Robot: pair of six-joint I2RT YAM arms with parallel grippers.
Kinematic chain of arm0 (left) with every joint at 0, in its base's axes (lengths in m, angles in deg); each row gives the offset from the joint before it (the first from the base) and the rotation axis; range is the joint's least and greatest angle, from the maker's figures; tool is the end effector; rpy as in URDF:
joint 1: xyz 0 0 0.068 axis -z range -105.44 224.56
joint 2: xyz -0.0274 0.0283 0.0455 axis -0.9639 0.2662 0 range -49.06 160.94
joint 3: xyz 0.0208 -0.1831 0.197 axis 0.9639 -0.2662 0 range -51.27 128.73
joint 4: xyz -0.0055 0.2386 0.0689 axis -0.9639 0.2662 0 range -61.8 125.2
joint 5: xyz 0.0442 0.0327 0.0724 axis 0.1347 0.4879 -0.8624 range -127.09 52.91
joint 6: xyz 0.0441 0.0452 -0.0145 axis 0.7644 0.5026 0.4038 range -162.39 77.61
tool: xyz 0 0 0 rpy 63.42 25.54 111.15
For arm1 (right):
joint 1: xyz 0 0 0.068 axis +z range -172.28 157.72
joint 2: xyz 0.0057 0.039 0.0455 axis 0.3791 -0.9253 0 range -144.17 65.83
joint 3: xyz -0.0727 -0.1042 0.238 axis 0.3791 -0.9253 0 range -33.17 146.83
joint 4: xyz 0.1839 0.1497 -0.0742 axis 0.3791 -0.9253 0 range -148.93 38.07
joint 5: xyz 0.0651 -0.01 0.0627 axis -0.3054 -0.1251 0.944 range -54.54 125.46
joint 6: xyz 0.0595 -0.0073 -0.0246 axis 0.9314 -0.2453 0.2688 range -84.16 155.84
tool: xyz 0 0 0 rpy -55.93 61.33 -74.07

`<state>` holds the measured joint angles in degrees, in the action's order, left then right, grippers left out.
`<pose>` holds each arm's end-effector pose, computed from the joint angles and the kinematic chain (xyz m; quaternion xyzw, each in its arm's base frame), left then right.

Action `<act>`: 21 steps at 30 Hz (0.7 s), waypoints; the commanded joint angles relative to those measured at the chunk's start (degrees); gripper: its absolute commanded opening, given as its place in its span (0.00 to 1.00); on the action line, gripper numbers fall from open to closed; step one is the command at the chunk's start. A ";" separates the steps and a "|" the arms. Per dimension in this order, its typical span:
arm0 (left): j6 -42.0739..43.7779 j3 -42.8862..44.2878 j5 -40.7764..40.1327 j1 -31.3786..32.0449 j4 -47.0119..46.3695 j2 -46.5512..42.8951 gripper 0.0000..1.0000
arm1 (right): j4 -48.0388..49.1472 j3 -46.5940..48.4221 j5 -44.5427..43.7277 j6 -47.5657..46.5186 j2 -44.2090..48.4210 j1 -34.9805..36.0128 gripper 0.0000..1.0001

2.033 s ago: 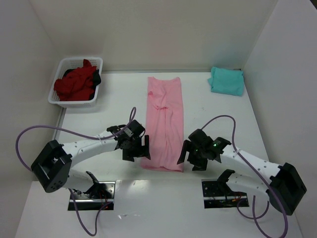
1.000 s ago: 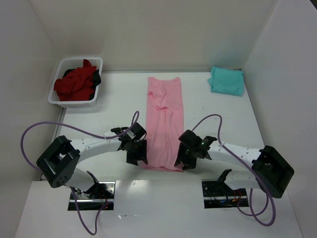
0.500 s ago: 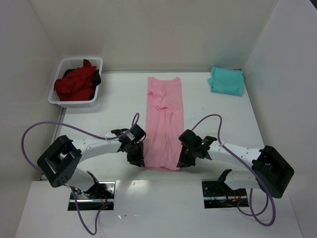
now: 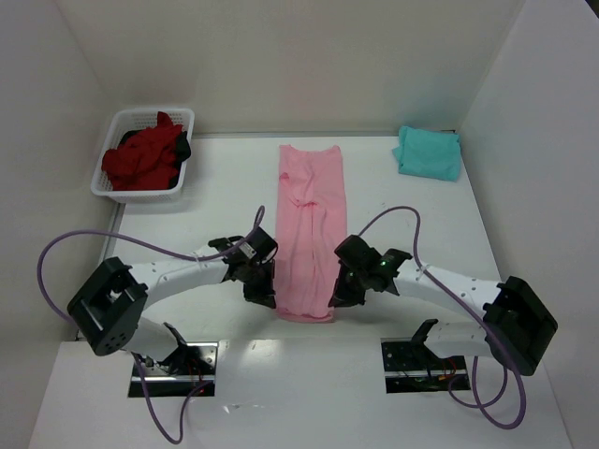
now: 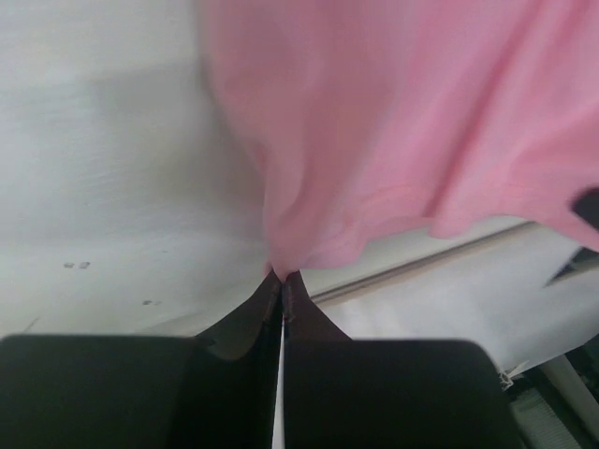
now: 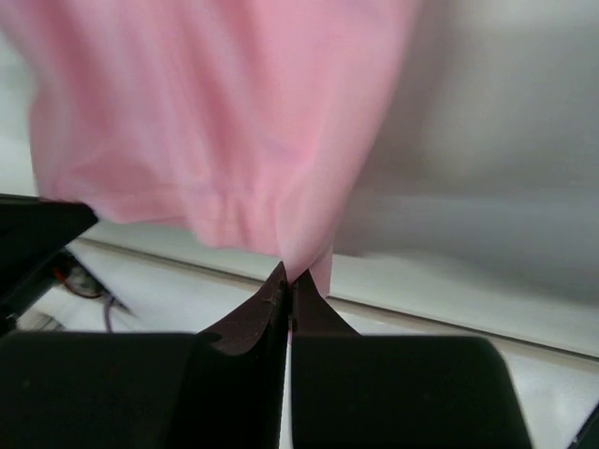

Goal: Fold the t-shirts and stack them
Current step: Grab the bottom of the folded rectangular tshirt with both arms, then fold the folded rectangular tshirt in 1/3 of the way

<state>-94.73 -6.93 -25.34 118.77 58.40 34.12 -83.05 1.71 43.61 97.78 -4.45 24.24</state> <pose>0.1726 -0.1822 0.1590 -0.0508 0.9770 -0.2021 0.0453 0.1357 0.1535 0.1603 0.1168 0.9697 0.2054 0.0621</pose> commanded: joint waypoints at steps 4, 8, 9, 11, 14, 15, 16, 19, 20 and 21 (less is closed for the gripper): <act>4.48 9.16 -0.01 -0.34 3.89 -4.52 0.00 | -4.28 10.90 -1.91 -4.96 1.15 -2.91 0.00; 6.17 12.64 -1.20 -2.85 5.13 -4.52 0.00 | -5.71 16.75 -3.58 -9.22 -0.17 -7.64 0.00; 6.90 13.26 -1.24 -3.46 5.13 -4.52 0.00 | -5.71 17.54 -3.62 -10.83 -0.90 -8.68 0.00; 7.74 15.10 -2.60 -5.30 5.13 -4.00 0.00 | -5.71 19.55 -4.15 -12.62 -2.33 -11.86 0.00; 10.26 17.04 -3.13 -8.45 5.11 -1.86 0.00 | -4.98 22.17 -4.73 -15.55 -3.94 -16.22 0.00; 10.97 18.25 -3.13 -9.33 4.52 -1.07 0.00 | -4.14 22.88 -4.73 -16.18 -5.14 -17.10 0.00; 11.75 19.04 -3.13 -10.12 4.49 -0.17 0.00 | -4.11 23.51 -4.73 -17.38 -5.94 -17.90 0.00; 14.64 21.86 -3.11 -13.54 2.49 3.42 0.00 | -2.71 26.13 -4.73 -19.66 -9.62 -20.35 0.00; 15.36 23.86 -2.09 -14.34 1.70 5.41 0.00 | -2.01 27.43 -4.73 -20.19 -10.58 -21.38 0.00; 16.83 25.00 -2.07 -15.90 1.00 6.58 0.00 | -1.14 27.96 -4.73 -20.20 -11.56 -21.40 0.00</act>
<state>-82.76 14.02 -27.77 105.51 62.08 37.81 -86.32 25.79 40.15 81.17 -13.91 3.91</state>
